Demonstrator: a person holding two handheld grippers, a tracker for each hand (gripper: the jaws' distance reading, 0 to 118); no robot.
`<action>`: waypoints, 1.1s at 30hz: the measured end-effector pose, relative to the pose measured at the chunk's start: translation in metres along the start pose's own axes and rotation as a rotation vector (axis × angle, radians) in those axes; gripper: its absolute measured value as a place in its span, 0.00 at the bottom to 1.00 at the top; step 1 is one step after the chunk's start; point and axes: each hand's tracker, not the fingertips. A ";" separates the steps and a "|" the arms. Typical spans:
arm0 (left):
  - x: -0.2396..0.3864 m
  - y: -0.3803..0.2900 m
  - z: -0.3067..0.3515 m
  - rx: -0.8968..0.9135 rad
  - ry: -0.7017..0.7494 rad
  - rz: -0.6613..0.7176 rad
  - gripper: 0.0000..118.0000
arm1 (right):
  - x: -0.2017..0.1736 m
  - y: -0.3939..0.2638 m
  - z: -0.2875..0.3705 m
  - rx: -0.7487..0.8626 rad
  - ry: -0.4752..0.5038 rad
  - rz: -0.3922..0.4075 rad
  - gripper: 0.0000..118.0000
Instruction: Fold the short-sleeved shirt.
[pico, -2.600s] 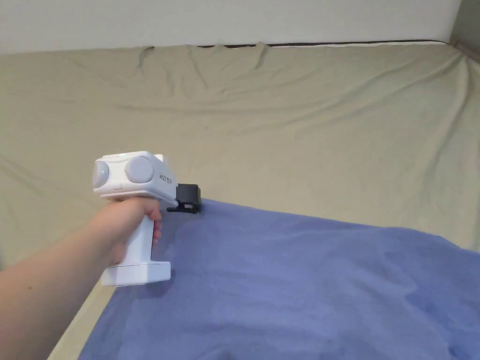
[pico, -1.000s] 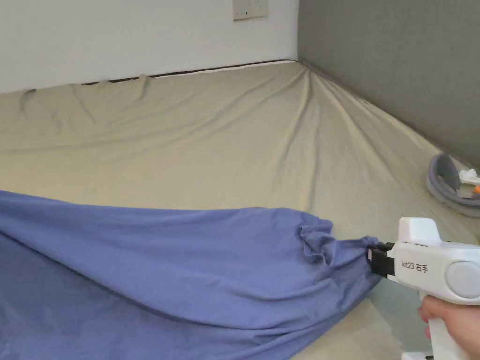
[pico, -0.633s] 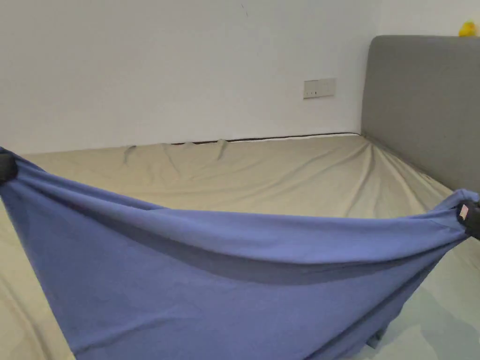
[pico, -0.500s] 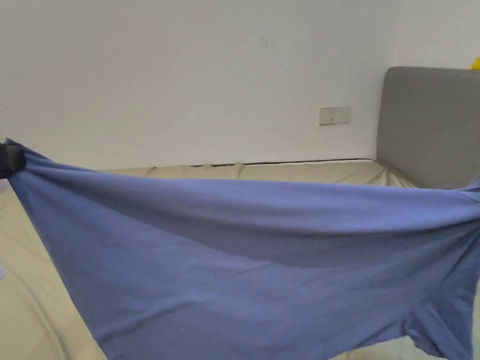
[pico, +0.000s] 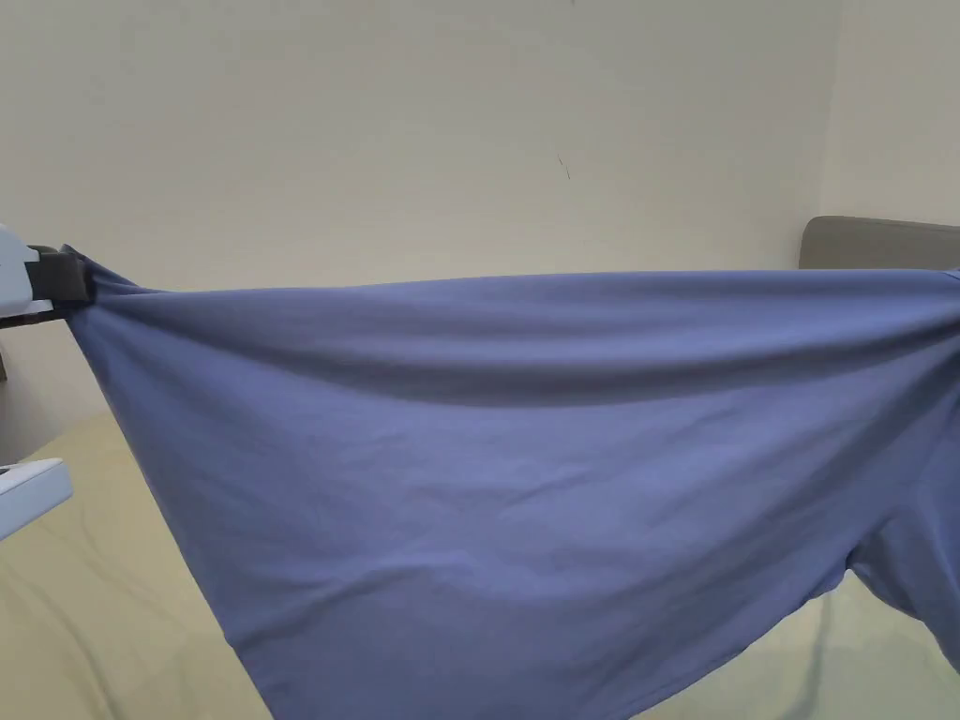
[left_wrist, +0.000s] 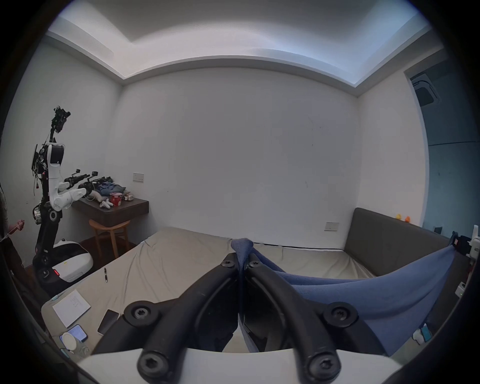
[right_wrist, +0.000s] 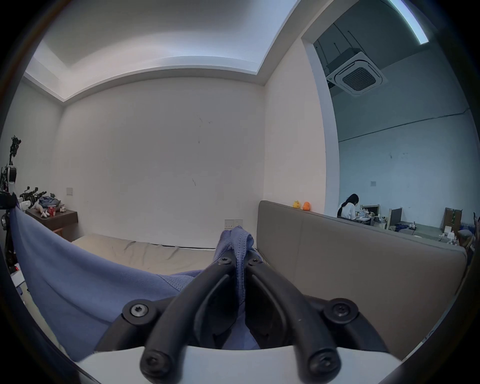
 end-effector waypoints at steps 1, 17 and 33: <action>0.003 0.000 -0.012 0.001 0.019 -0.003 0.00 | -0.005 -0.002 -0.013 -0.001 -0.002 0.024 0.03; 0.015 -0.015 -0.167 0.024 0.084 -0.038 0.00 | -0.059 -0.038 -0.191 -0.028 -0.020 0.066 0.03; -0.014 -0.265 -0.127 -0.392 0.000 0.081 0.00 | -0.061 -0.266 -0.116 -0.382 0.108 0.016 0.03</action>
